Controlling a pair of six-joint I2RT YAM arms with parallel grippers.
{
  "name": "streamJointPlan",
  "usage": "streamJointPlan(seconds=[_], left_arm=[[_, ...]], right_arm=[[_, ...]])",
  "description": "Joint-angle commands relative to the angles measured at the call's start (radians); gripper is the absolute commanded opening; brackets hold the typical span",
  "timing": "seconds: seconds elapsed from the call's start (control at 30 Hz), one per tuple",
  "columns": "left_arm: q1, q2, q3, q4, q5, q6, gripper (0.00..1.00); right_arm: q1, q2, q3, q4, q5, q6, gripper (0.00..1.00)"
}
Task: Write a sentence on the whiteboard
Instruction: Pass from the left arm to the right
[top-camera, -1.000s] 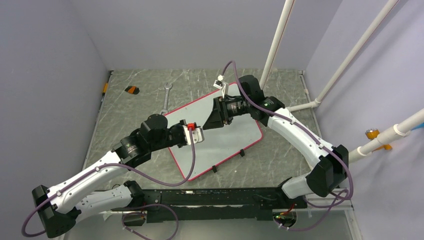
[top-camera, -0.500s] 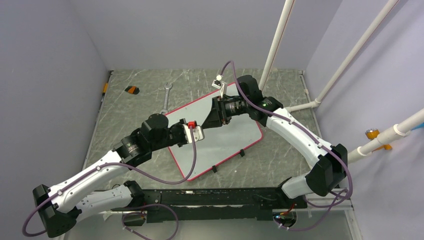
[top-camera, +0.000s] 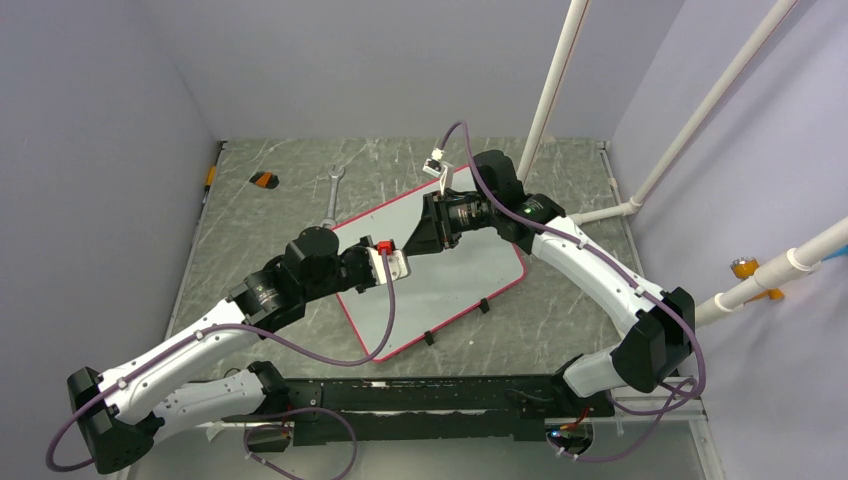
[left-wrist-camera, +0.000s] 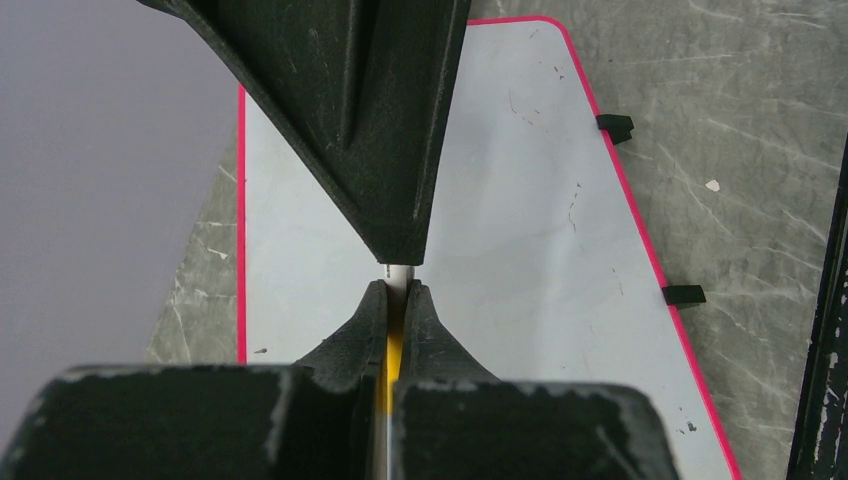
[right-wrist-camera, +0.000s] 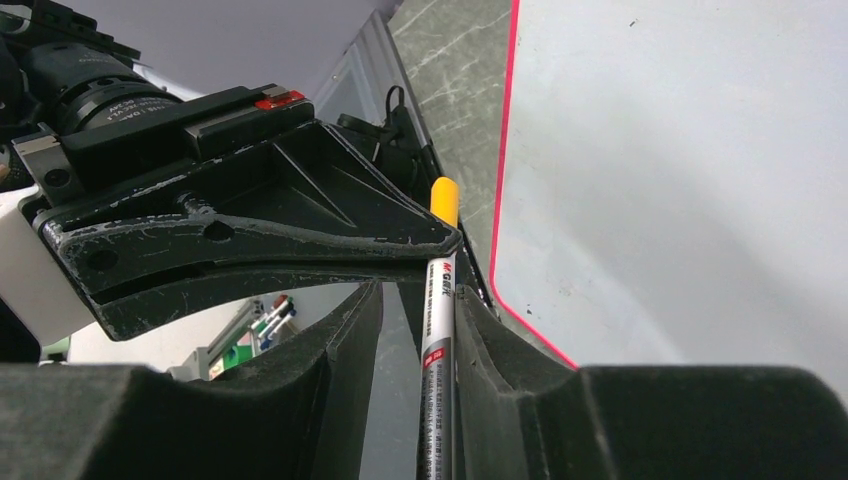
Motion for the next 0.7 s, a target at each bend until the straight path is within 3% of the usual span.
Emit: streamJointPlan(seconds=[0.0, 0.67], left_arm=[[0.0, -0.006, 0.002, 0.063, -0.016, -0.015, 0.0], [0.0, -0.004, 0.005, 0.056, -0.015, -0.014, 0.0]], right_arm=[[0.013, 0.005, 0.001, 0.033, -0.005, -0.011, 0.36], [0.035, 0.027, 0.007, 0.023, 0.014, -0.018, 0.29]])
